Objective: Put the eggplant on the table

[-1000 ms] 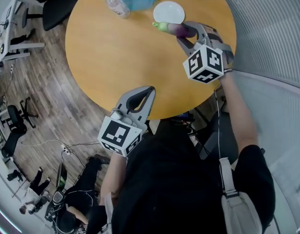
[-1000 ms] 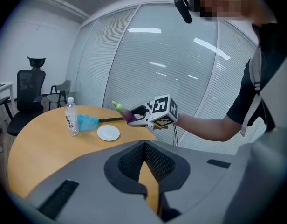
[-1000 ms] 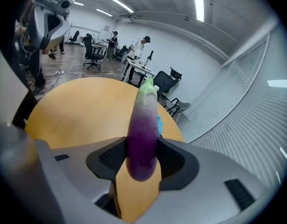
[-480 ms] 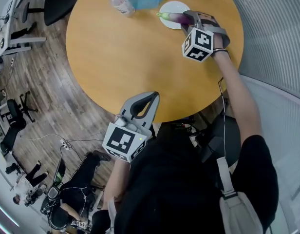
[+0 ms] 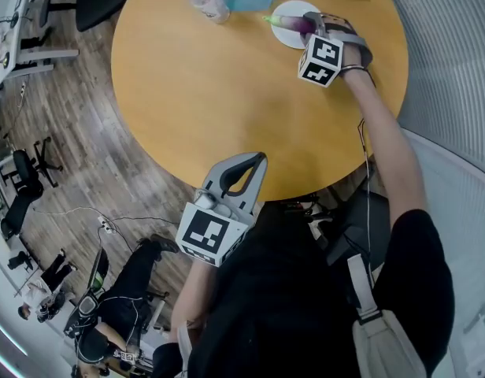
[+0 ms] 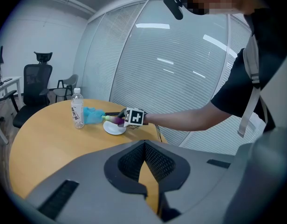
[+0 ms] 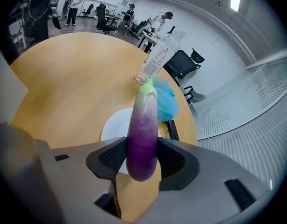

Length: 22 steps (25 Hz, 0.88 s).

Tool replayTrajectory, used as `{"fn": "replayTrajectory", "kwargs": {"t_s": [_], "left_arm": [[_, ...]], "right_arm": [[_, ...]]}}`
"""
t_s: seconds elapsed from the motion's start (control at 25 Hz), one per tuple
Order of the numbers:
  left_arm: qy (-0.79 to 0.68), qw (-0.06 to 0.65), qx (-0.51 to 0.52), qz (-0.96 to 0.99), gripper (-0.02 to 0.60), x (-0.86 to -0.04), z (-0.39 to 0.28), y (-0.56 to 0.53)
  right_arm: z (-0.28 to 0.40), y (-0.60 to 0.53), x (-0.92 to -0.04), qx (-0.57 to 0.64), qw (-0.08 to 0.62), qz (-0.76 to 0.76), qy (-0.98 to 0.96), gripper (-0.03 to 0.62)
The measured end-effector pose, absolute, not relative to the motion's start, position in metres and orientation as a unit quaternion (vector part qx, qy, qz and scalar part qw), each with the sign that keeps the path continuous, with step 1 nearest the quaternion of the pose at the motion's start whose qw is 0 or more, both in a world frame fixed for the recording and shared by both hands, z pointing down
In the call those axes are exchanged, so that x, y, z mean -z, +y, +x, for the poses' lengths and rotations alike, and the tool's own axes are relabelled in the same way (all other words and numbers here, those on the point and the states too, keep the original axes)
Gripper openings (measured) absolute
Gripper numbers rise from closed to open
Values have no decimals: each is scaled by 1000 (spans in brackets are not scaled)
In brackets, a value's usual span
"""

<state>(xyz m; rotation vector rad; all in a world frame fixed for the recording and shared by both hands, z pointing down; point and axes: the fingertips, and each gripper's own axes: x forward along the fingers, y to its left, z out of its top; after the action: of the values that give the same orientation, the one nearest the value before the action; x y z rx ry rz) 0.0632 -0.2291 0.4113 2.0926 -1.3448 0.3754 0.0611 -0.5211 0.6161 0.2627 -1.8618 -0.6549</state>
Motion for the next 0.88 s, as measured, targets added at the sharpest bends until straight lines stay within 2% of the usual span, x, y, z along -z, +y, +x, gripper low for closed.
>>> {"fn": "replayTrajectory", "kwargs": {"t_s": [0.88], "left_arm": [[-523, 323, -135, 777, 11, -414, 43, -236]], "right_arm": [[45, -533, -643, 302, 592, 50, -745, 213]]}}
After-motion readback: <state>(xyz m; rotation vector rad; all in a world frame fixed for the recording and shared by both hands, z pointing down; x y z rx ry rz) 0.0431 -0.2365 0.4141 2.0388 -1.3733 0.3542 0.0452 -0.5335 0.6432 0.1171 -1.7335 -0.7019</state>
